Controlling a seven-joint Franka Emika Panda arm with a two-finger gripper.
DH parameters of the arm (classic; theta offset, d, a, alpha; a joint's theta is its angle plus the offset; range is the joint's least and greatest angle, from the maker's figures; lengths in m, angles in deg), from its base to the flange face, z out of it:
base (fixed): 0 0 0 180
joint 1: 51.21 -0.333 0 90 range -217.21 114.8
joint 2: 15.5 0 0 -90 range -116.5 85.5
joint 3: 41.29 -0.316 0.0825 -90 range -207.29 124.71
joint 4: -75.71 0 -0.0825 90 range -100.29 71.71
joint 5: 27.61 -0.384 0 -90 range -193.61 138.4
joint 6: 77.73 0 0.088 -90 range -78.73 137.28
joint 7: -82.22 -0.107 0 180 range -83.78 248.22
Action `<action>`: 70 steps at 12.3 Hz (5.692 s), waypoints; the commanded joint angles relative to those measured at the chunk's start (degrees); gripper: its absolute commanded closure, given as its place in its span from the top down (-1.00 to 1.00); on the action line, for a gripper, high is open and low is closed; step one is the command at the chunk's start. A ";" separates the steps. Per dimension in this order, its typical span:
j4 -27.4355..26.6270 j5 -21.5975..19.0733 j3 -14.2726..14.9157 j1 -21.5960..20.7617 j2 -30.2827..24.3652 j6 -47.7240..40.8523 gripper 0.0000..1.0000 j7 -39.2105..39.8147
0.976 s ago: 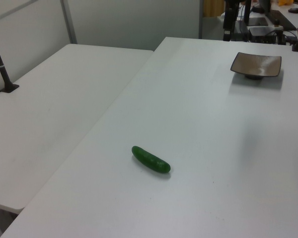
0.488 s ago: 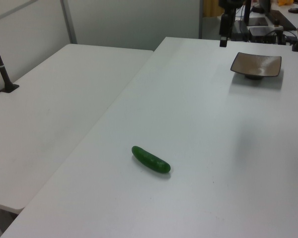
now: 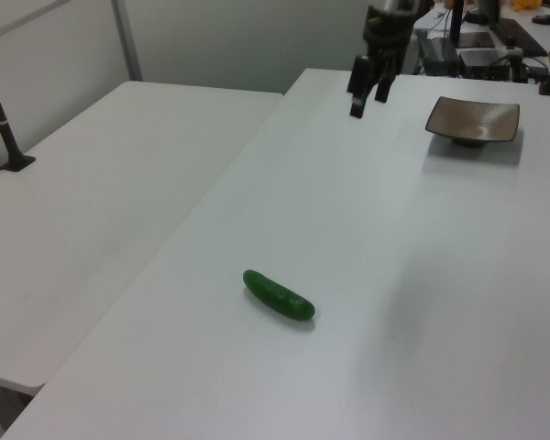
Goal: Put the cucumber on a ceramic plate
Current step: 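Move the open gripper over the green cucumber, then lower the gripper around the cucumber and close on it, then lift the grasped cucumber off the table, then carry the cucumber over the brown square plate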
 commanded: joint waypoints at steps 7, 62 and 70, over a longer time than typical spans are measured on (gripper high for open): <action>13.58 4.70 -3.40 -7.63 23.18 13.07 1.00 -15.37; -8.38 -6.02 11.08 23.90 -8.62 -8.55 -0.73 54.02; -21.28 -5.05 14.44 32.87 2.98 24.48 -0.73 68.79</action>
